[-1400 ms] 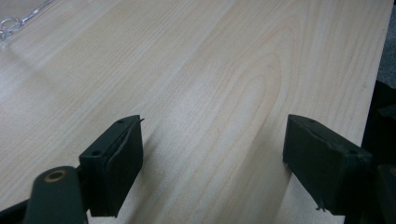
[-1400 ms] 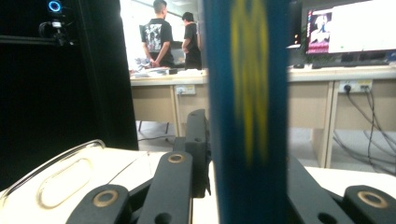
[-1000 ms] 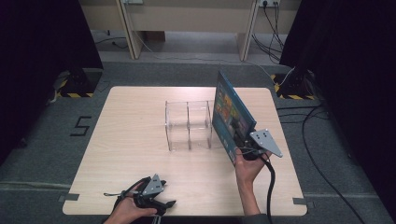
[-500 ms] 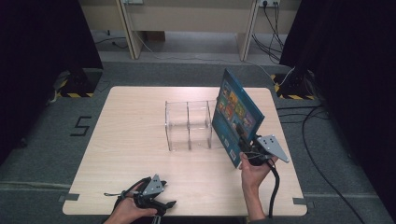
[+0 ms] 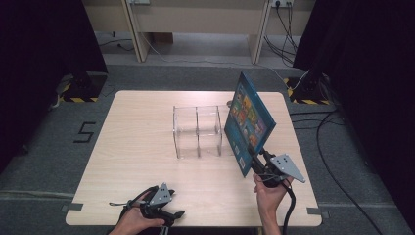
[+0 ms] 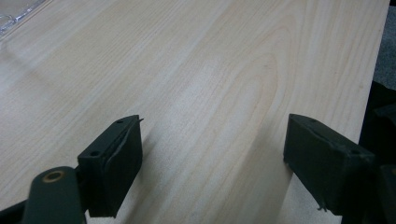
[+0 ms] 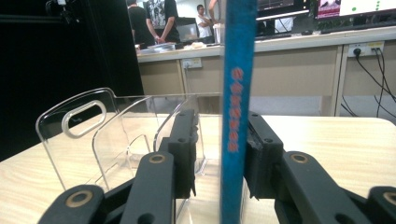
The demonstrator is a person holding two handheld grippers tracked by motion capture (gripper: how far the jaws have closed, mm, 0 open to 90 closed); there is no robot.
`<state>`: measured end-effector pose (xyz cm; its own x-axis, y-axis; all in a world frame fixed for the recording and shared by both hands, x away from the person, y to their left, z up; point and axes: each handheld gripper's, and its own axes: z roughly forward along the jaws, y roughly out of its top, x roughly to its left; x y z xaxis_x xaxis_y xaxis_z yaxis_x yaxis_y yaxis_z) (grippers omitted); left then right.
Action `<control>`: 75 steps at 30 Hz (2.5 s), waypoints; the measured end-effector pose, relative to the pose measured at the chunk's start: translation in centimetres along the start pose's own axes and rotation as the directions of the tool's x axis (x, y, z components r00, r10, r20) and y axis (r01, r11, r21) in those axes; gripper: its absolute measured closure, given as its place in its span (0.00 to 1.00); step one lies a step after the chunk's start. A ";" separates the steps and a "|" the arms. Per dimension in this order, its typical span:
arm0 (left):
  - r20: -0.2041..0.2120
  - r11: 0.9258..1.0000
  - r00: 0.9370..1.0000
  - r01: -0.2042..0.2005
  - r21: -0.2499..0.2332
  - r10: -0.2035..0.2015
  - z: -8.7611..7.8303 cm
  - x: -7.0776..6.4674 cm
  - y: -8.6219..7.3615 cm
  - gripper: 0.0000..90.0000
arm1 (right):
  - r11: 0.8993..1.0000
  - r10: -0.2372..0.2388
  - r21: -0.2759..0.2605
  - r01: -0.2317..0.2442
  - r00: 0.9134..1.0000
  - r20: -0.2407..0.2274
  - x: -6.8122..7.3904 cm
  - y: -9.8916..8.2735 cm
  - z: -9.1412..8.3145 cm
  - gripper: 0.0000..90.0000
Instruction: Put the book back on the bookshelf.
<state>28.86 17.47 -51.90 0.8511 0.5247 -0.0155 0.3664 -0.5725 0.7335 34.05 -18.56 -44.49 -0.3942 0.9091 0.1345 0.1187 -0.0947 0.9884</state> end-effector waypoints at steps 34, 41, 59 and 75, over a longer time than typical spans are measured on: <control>0.007 1.000 1.000 -0.005 0.005 0.005 0.0 -0.1 0.1 0.21 | 0.995 0.013 0.095 -0.011 1.000 -0.020 0.6 -1.6 -0.7 0.78; 0.009 1.000 1.000 -0.005 0.005 0.005 0.1 -0.1 0.1 0.21 | 0.996 0.017 0.089 -0.016 1.000 -0.013 0.4 -1.5 -1.2 0.74; 0.008 1.000 1.000 -0.004 0.005 0.004 0.1 0.0 0.0 0.19 | 0.993 -0.007 0.114 0.013 0.999 -0.046 0.0 -1.6 -2.7 0.47; 0.008 1.000 1.000 -0.005 0.005 0.004 0.1 0.0 0.0 0.19 | 0.989 -0.015 0.144 0.022 0.999 -0.053 -0.7 -2.0 -4.3 0.39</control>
<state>28.88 17.38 -51.93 0.8558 0.5170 -0.0178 0.3643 -0.5779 0.7302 30.20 -20.73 -46.26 -0.4434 0.8878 0.1235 0.2396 -0.0154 0.9707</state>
